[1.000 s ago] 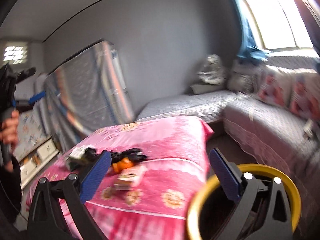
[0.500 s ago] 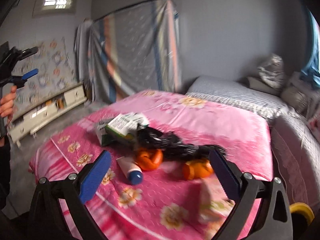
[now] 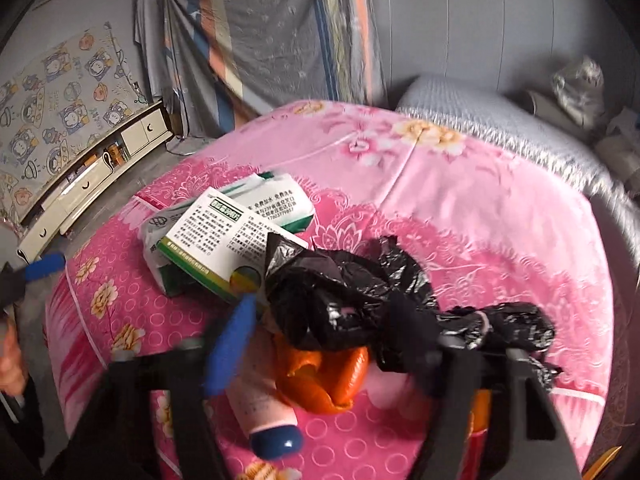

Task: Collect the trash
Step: 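Grasp the black plastic bag with the right tool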

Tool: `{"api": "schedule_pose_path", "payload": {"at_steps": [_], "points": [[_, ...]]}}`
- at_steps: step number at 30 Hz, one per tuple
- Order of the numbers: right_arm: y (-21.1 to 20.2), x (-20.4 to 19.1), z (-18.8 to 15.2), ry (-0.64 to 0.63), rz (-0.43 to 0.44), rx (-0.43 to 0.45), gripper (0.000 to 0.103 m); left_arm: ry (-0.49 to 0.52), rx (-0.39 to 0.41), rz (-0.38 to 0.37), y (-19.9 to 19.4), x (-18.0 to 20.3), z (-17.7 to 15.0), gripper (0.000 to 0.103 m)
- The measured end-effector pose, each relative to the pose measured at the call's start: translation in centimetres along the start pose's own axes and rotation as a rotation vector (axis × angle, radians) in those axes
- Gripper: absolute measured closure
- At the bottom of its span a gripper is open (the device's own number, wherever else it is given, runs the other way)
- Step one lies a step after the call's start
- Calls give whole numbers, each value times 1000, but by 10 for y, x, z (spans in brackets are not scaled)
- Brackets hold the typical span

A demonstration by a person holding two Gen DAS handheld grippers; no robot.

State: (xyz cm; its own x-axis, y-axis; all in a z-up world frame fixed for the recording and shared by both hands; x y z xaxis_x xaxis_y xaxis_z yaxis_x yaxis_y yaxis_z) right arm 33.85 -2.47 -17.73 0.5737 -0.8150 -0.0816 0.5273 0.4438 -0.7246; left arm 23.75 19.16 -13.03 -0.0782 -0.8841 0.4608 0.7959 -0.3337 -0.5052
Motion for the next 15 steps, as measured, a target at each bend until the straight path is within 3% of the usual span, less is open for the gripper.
{"api": "schedule_pose_path", "payload": {"at_steps": [4, 9, 12, 15], "points": [[-4, 5, -1, 56, 66, 0, 81, 54, -18, 1, 11, 26, -8, 8], [-51, 20, 1, 130, 168, 101, 84, 133, -62, 1, 27, 57, -16, 8], [-102, 38, 1, 200, 229, 216, 84, 177, -94, -17, 38, 79, -22, 8], [-152, 55, -7, 246, 234, 320, 84, 232, -133, -55, 53, 112, -30, 8]]}}
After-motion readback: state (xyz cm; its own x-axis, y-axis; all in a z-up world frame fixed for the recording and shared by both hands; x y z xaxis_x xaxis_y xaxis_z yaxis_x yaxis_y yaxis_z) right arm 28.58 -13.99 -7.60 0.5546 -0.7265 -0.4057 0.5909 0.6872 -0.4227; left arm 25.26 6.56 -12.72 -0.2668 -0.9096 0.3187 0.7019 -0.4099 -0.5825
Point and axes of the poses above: each gripper's, at about its wrist camera, not at the fingertips, and y roughly the way its jaws point, x to its right, z to its top, the point moved 4 cm from there along y, roughly the way its jaws point
